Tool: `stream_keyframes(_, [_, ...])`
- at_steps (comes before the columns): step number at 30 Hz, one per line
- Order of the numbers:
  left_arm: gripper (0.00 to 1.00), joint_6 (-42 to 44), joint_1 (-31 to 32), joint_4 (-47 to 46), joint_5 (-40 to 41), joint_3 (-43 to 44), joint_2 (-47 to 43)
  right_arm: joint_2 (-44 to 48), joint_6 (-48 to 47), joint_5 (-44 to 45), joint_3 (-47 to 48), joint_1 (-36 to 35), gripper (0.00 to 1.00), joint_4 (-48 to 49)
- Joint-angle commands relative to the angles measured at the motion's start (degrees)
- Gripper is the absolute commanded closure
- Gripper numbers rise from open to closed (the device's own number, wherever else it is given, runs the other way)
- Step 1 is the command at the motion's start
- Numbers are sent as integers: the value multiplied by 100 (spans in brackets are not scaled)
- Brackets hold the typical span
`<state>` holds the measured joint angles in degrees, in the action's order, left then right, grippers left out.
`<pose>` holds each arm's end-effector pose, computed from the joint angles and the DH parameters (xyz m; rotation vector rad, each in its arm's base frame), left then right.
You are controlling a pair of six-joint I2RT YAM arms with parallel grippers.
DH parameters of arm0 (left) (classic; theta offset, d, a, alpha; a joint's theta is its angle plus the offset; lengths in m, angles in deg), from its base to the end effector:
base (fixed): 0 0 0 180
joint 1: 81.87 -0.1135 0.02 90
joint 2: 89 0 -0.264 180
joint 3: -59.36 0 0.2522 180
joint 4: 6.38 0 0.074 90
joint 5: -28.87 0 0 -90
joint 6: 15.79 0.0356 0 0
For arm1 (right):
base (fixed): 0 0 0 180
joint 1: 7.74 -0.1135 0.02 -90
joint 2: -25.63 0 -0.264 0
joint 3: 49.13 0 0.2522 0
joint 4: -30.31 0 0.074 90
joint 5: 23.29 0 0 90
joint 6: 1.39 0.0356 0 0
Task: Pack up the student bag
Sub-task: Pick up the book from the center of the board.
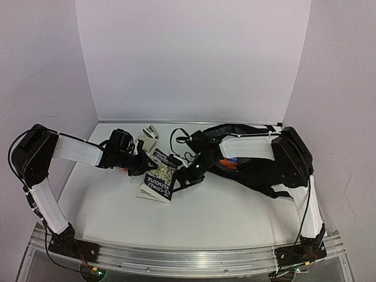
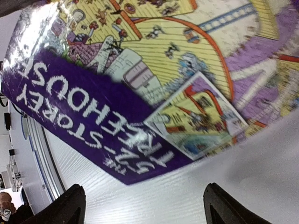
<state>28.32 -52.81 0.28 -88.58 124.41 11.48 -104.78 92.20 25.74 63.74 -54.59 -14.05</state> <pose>0.2996 -0.1853 0.1561 -0.0978 2.5199 -1.1637 0.3107 0.3655 0.1495 -1.2522 2.4606 1.2222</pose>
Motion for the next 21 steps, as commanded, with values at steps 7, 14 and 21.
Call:
stream_keyframes(7, [100, 2081, -199, 1229, -1278, 344, -1335, 1742, -467, -307, -483, 872, 2, -253])
stream_keyframes(14, [100, 2774, -82, 1668, -2641, 554, -1915, 1874, -1235, -942, -477, 879, 2, -979])
stream_keyframes(21, [100, 2965, 153, 1881, -3269, 783, -2178, 1895, -1676, -1664, -364, 708, 3, -1537])
